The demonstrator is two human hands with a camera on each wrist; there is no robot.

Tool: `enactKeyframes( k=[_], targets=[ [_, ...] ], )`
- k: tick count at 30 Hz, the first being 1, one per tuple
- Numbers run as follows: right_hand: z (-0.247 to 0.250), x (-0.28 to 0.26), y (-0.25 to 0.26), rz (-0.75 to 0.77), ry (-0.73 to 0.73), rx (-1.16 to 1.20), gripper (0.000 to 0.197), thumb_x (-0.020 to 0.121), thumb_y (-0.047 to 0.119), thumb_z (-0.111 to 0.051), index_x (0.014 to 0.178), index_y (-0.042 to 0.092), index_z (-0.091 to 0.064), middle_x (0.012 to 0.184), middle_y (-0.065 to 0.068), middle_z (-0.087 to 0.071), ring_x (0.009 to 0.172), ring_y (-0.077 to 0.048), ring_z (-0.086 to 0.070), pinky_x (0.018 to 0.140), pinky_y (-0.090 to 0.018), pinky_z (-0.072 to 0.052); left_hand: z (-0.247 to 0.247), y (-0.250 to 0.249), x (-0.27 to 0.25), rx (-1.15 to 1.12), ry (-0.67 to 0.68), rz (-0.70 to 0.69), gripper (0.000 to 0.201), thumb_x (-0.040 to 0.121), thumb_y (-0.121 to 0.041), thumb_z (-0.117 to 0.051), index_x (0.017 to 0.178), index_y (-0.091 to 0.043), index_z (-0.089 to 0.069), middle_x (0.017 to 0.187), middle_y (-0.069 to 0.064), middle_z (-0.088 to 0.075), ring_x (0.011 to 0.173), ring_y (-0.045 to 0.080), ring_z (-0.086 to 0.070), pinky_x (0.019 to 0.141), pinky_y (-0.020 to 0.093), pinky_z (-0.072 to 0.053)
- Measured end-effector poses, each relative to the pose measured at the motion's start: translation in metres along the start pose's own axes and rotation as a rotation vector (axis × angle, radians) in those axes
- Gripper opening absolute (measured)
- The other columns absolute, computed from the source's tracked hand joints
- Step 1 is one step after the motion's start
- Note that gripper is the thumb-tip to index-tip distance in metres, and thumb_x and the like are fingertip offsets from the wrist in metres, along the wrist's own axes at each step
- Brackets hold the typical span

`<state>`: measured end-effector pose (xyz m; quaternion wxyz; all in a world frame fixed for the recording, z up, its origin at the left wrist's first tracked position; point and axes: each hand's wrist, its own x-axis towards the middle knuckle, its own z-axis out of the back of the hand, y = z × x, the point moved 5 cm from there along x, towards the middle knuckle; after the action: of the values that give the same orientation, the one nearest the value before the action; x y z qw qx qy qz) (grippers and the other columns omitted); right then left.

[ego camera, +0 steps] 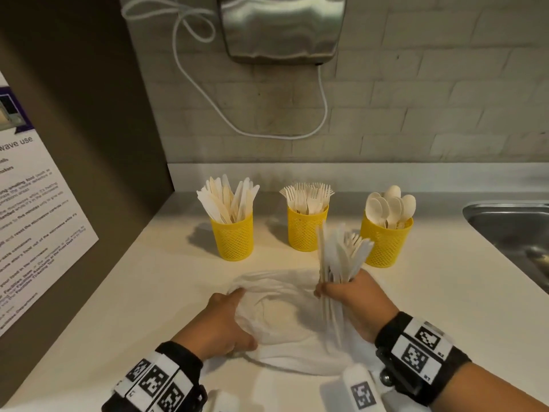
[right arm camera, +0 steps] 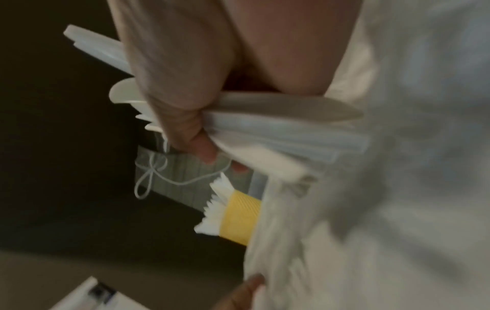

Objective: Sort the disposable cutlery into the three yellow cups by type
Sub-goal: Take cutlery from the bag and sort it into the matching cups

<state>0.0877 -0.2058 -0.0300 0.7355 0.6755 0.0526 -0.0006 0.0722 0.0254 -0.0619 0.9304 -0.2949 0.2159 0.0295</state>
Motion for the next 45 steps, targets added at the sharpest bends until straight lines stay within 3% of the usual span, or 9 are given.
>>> enactKeyframes(
  k=[6, 13, 18, 24, 29, 34, 38, 41, 45],
  targets=[
    [-0.004, 0.023, 0.038, -0.017, 0.120, 0.423, 0.012, 0.080, -0.006, -0.060, 0.087, 0.002, -0.057, 0.065, -0.011, -0.056, 0.055, -0.022, -0.057, 0.058, -0.032, -0.053, 0.066, -0.060, -0.021, -0.320, -0.354, -0.286, 0.041, 0.080, -0.025, -0.069, 0.117, -0.032, -0.053, 0.115, -0.003, -0.054, 0.096, 0.018, -0.058, 0.076, 0.026, -0.048],
    [-0.039, 0.017, 0.037, -0.082, 0.395, 0.387, 0.031, 0.070, -0.007, -0.056, 0.097, 0.007, -0.062, 0.060, -0.003, -0.062, 0.052, -0.015, -0.056, 0.053, -0.028, -0.052, 0.044, -0.133, 0.007, -0.668, -0.099, -0.406, 0.021, 0.079, -0.018, -0.071, 0.099, -0.015, -0.065, 0.078, -0.002, -0.067, 0.060, 0.006, -0.056, 0.049, 0.017, -0.040],
    [-0.040, 0.023, 0.023, -0.188, 0.371, 0.398, 0.019, 0.079, -0.006, -0.059, 0.090, 0.009, -0.064, 0.059, -0.005, -0.060, 0.052, -0.016, -0.056, 0.057, -0.030, -0.051, 0.036, -0.120, 0.025, -0.769, -0.170, -0.317, 0.034, 0.075, -0.008, -0.072, 0.103, -0.019, -0.056, 0.094, 0.008, -0.071, 0.069, 0.014, -0.062, 0.050, 0.020, -0.042],
    [-0.044, 0.026, 0.013, -0.296, 0.390, 0.530, 0.005, 0.077, 0.011, -0.067, 0.074, 0.010, -0.071, 0.068, -0.008, -0.062, 0.060, -0.020, -0.061, 0.062, -0.034, -0.052, 0.039, -0.117, 0.028, -0.895, -0.133, -0.285, 0.018, 0.082, -0.001, -0.062, 0.092, -0.015, -0.057, 0.081, 0.007, -0.062, 0.058, 0.012, -0.052, 0.044, 0.017, -0.041],
    [-0.047, 0.033, 0.004, -0.344, 0.426, 0.663, 0.050, 0.044, 0.029, -0.092, 0.078, 0.001, -0.068, 0.065, -0.012, -0.062, 0.059, -0.021, -0.064, 0.063, -0.037, -0.054, 0.052, -0.116, 0.030, -0.986, -0.095, -0.248, 0.010, 0.090, -0.003, -0.055, 0.097, -0.010, -0.057, 0.078, 0.009, -0.058, 0.056, 0.012, -0.051, 0.045, 0.017, -0.045],
    [-0.047, 0.036, 0.007, -0.287, 0.455, 0.869, 0.056, 0.049, 0.023, -0.092, 0.092, 0.003, -0.063, 0.067, -0.012, -0.060, 0.057, -0.023, -0.062, 0.061, -0.037, -0.055, 0.084, -0.116, 0.024, -1.084, -0.147, -0.284, 0.011, 0.092, 0.000, -0.049, 0.098, -0.008, -0.055, 0.081, 0.009, -0.053, 0.066, 0.014, -0.053, 0.046, 0.015, -0.049],
    [-0.046, 0.038, 0.011, -0.278, 0.373, 0.906, 0.037, 0.045, 0.019, -0.091, 0.072, 0.009, -0.068, 0.064, -0.008, -0.059, 0.054, -0.021, -0.060, 0.063, -0.036, -0.052, 0.125, -0.115, 0.018, -1.097, -0.281, -0.350, 0.014, 0.093, 0.000, -0.045, 0.089, -0.009, -0.054, 0.078, 0.008, -0.054, 0.062, 0.013, -0.052, 0.043, 0.013, -0.048],
    [-0.041, 0.041, 0.013, -0.293, 0.265, 0.946, 0.016, 0.066, 0.016, -0.075, 0.072, 0.012, -0.060, 0.064, -0.006, -0.061, 0.053, -0.019, -0.058, 0.062, -0.035, -0.051, 0.166, -0.105, 0.013, -1.039, -0.484, -0.403, 0.019, 0.093, -0.001, -0.043, 0.081, -0.013, -0.052, 0.075, 0.004, -0.050, 0.064, 0.012, -0.051, 0.047, 0.014, -0.049],
    [-0.030, 0.044, 0.006, -0.290, 0.156, 0.956, 0.006, 0.075, 0.014, -0.060, 0.075, 0.013, -0.054, 0.062, -0.005, -0.058, 0.052, -0.019, -0.057, 0.059, -0.033, -0.052, 0.203, -0.088, 0.019, -0.660, -0.717, -0.384, 0.012, 0.088, -0.014, -0.047, 0.079, -0.013, -0.056, 0.074, 0.005, -0.055, 0.065, 0.018, -0.058, 0.069, 0.032, -0.053]
  ],
)
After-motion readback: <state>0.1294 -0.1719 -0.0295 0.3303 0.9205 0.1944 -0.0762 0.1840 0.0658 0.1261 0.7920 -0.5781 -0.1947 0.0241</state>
